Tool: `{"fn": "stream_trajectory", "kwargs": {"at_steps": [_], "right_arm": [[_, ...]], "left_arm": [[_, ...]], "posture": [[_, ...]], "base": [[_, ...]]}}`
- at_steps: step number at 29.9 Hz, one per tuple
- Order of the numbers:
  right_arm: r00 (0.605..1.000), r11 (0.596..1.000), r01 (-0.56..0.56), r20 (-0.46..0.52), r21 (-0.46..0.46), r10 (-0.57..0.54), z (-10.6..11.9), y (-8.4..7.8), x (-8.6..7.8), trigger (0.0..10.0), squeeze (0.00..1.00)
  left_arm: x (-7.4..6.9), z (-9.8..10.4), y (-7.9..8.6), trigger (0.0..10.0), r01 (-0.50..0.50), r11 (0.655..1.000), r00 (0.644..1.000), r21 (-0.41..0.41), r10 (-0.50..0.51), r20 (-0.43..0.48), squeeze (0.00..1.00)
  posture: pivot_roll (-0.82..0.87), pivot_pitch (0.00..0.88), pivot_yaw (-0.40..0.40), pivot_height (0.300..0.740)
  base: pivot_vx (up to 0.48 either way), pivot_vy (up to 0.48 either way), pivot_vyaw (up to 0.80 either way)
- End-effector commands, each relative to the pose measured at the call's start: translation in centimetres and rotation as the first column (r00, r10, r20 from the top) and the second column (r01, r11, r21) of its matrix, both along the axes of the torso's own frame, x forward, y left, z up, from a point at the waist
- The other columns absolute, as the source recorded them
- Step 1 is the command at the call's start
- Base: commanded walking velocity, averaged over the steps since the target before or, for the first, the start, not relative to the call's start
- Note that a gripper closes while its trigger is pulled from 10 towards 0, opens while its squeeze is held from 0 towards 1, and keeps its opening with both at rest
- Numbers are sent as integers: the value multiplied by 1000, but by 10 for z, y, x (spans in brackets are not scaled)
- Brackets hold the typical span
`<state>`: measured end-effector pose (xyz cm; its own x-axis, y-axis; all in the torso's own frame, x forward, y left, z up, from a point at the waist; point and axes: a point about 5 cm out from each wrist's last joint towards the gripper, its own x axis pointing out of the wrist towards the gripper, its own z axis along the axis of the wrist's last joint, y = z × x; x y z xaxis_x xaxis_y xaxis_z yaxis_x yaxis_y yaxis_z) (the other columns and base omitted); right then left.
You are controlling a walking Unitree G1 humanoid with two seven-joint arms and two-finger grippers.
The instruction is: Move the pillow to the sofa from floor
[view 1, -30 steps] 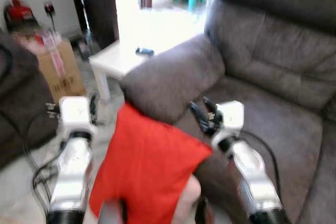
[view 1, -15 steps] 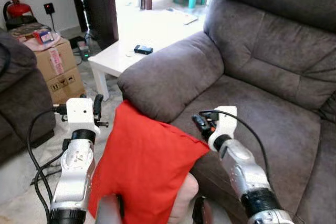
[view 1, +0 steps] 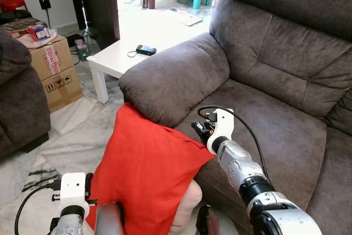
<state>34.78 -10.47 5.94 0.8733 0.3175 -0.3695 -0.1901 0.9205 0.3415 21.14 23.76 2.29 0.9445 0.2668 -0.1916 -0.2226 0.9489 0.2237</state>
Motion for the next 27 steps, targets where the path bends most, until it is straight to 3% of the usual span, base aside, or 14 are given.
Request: {"fn": "stream_trajectory", "kwargs": {"at_steps": [1, 9, 10, 11, 15, 27], "right_arm": [[999, 999, 40, -22, 17, -39, -2, -5, 1, 10000, 0], [987, 992, 125, -105, 23, -122, -13, -13, -3, 10000, 0], [979, 986, 164, -128, 43, -157, -16, -18, -5, 10000, 82], [972, 980, 190, -151, 53, -180, -18, -21, -6, 10000, 1000], [940, 963, 255, -255, 90, -225, -27, -25, -11, 10000, 1000], [923, 937, 297, -307, 182, -233, -32, -26, -16, 10000, 1000]], "left_arm": [[3, 4, -3, 10000, -1, 1000, 999, 1, 1, 32, 0], [10, 21, -3, 10000, 0, 1000, 995, 14, -1, 103, 0], [13, 26, -3, 10000, -1, 1000, 992, 15, -1, 122, 0], [13, 28, -4, 10000, -1, 1000, 992, 15, -1, 129, 0], [15, 32, -5, 10000, 2, 1000, 989, 10, -3, 146, 0], [16, 36, -8, 10000, 12, 1000, 989, 4, -12, 151, 0]], "posture": [[216, 0, -188, 556], [216, 14, -193, 556], [219, 19, -193, 556], [218, 23, -193, 556], [216, 27, -193, 556], [213, 31, -187, 556]], "base": [[0, 0, 0], [0, 0, 0], [0, 0, 0], [0, 0, 0], [0, 0, 0], [0, 0, 0]]}}
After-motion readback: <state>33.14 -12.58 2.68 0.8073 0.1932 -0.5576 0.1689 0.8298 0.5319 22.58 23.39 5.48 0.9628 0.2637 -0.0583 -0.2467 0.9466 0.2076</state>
